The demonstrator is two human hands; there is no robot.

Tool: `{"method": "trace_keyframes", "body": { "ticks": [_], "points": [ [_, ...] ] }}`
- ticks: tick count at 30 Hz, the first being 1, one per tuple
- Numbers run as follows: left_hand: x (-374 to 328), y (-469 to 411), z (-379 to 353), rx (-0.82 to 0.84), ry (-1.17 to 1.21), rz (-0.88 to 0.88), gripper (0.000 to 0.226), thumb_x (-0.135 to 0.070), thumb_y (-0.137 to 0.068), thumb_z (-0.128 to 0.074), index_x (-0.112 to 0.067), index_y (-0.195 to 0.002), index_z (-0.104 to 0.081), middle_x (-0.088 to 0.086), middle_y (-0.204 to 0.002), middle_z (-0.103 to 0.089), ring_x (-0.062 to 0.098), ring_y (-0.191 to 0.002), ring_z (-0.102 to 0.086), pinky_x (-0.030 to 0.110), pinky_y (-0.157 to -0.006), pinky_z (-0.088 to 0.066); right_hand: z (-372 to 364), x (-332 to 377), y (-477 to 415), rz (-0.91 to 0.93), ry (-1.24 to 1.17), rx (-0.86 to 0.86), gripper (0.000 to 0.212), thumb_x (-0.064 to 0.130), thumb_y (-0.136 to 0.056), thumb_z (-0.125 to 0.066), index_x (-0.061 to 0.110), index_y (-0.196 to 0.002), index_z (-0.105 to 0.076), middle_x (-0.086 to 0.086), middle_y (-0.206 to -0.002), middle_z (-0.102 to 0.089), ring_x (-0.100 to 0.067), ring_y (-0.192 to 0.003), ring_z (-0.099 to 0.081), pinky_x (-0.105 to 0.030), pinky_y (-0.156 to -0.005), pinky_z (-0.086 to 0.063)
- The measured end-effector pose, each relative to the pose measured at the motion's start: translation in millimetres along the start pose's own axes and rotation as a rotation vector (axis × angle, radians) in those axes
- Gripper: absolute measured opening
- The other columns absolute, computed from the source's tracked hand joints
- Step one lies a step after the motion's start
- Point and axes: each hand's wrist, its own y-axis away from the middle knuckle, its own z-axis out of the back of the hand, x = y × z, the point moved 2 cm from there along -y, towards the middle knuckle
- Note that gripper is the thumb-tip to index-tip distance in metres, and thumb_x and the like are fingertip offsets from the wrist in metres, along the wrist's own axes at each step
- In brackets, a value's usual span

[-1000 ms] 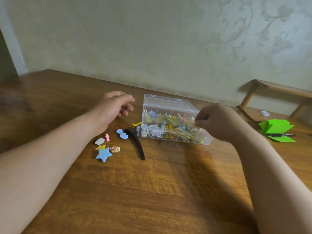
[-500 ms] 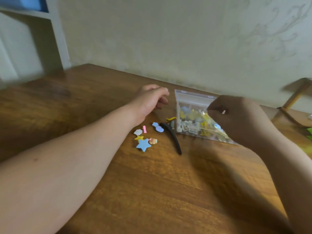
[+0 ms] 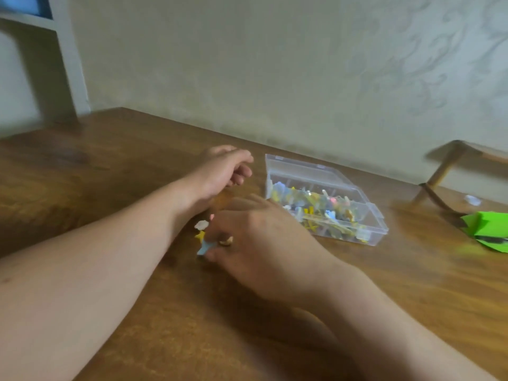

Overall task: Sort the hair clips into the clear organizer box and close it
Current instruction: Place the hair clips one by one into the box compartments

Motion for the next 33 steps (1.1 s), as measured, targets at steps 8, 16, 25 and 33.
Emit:
{"method": "trace_keyframes", "body": {
  "ticks": [8,16,25,33],
  "points": [
    [0.3,2.3,-0.7,0.010,-0.026,-0.027,0.023,-0.022,-0.104,-0.059,-0.005,-0.106,-0.075,0.005,-0.077,-0.071,0.015,-0.060,-0.057,0.027,-0.059,-0.039,8.2,3.2,7.6,-0.030,-0.297,0.173,0.020,0.020,-0.091,-0.078,0.023,-0.108,-0.069,0.009,-0.096,-0.070,-0.009,-0.086,-0.063,-0.034,-0.079,-0.055],
    [-3.5,8.3,-0.7,0.028,-0.034,-0.012,0.022,-0.023,-0.105,-0.059,-0.009,-0.107,-0.076,0.008,-0.084,-0.072,0.019,-0.071,-0.060,0.032,-0.067,-0.044,61.8,-79.0,19.1,-0.349,-0.292,-0.137,0.004,0.023,-0.095,-0.077,0.026,-0.097,-0.075,0.016,-0.091,-0.075,0.002,-0.083,-0.066,-0.019,-0.076,-0.053],
    [-0.3,7.6,2.7,0.043,-0.073,-0.039,0.023,-0.023,-0.107,-0.058,-0.008,-0.110,-0.076,0.009,-0.087,-0.073,0.019,-0.074,-0.061,0.032,-0.069,-0.045,101.3,-154.9,64.4,-0.866,0.288,-0.020,0.016,0.017,-0.089,-0.066,0.030,-0.087,-0.075,0.011,-0.082,-0.068,-0.015,-0.074,-0.061,-0.028,-0.058,-0.044],
    [0.6,6.4,3.5,0.050,-0.068,-0.038,0.022,-0.024,-0.107,-0.058,-0.011,-0.108,-0.076,0.008,-0.086,-0.074,0.019,-0.075,-0.062,0.032,-0.069,-0.045,86.0,-158.1,62.6,-0.855,0.282,0.051,0.026,0.013,-0.089,-0.062,0.031,-0.086,-0.080,0.013,-0.086,-0.073,-0.012,-0.080,-0.065,-0.037,-0.079,-0.060]
  ]
}}
